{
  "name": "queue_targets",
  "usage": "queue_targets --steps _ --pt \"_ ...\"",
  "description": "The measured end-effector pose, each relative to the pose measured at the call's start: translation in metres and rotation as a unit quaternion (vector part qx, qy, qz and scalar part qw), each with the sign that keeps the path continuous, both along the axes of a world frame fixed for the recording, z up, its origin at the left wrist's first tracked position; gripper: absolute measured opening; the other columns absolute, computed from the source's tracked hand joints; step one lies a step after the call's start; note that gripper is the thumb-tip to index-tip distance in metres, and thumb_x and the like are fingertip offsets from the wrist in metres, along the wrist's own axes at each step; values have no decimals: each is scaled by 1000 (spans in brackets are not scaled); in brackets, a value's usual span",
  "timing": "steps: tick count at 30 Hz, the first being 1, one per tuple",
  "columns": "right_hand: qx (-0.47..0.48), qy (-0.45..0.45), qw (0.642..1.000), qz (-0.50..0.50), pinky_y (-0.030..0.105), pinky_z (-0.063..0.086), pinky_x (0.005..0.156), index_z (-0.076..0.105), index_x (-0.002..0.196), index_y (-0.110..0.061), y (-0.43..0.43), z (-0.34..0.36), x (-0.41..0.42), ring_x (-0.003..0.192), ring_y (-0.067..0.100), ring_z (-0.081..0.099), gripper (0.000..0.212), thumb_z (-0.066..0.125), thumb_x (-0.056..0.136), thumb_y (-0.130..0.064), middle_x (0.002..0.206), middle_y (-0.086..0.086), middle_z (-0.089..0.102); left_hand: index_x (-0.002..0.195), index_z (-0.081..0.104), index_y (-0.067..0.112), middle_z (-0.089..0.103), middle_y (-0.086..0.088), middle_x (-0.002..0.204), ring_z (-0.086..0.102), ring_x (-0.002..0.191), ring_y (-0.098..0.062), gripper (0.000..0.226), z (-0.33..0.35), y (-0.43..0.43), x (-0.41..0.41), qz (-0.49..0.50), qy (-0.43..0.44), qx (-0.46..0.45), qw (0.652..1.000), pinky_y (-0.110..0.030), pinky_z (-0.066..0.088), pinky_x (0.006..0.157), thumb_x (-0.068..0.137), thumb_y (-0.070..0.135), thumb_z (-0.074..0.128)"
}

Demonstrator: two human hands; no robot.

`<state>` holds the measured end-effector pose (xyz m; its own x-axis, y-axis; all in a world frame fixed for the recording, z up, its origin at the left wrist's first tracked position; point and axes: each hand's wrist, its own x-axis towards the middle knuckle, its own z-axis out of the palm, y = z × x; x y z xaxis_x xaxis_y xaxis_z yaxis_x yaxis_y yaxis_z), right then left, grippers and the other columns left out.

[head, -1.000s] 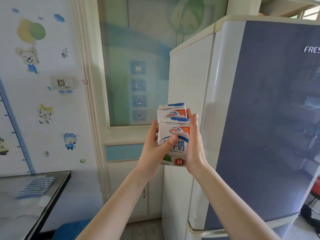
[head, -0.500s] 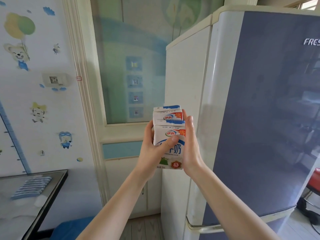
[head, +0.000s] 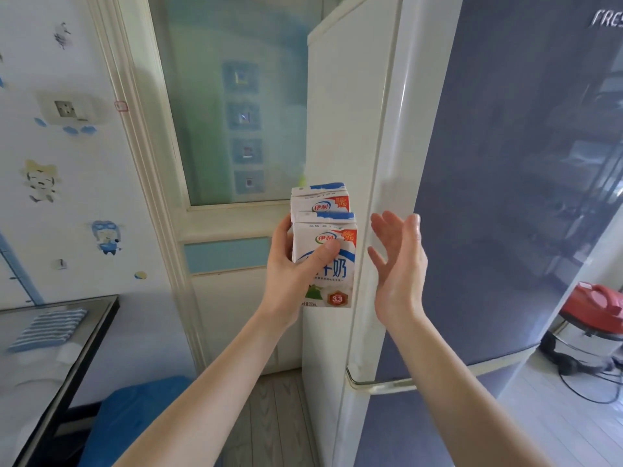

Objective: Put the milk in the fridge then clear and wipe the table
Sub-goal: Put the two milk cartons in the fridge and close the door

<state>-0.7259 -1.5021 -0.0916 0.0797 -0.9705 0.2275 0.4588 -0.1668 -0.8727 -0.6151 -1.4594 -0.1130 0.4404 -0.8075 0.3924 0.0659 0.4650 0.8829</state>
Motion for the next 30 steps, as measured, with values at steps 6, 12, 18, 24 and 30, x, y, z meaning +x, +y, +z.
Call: queue_targets --steps 6,12,18,24,30 --pt "209 -121 967 -85 33 53 82 59 104 -15 -22 -68 -42 96 20 66 38 40 93 -46 96 3 68 124 45 11 70 10 86 68 77 -7 82 -20 -1 -5 -5 10 8 1000 -21 52 62 52 35 75" --pt "430 -202 875 -93 37 46 94 48 126 -8 -50 -146 -59 103 23 61 48 38 94 -42 117 8 61 112 49 23 71 11 88 68 78 -7 85 -31 -2 -10 -8 -16 29 999 -21 53 63 41 53 84" --pt "552 -236 798 -55 36 31 111 34 138 -12 -57 -213 -67 131 23 42 53 32 95 -43 143 6 41 115 47 17 71 11 87 68 78 -8 90 -48 -6 -10 2 -3 53 999 -20 53 62 41 55 82" --pt "589 -225 775 -47 29 28 113 33 140 -11 -65 -258 -63 135 17 37 56 30 96 -45 146 2 37 116 48 19 70 8 92 68 82 -10 88 -64 -11 -8 22 6 72 997 -23 53 65 43 55 82" --pt "613 -216 759 -54 21 34 107 37 138 -15 -80 -285 -54 127 6 45 51 34 95 -42 120 -9 55 115 49 21 71 9 93 68 84 -10 86 -76 -17 -9 34 15 79 996 -22 53 66 44 55 81"
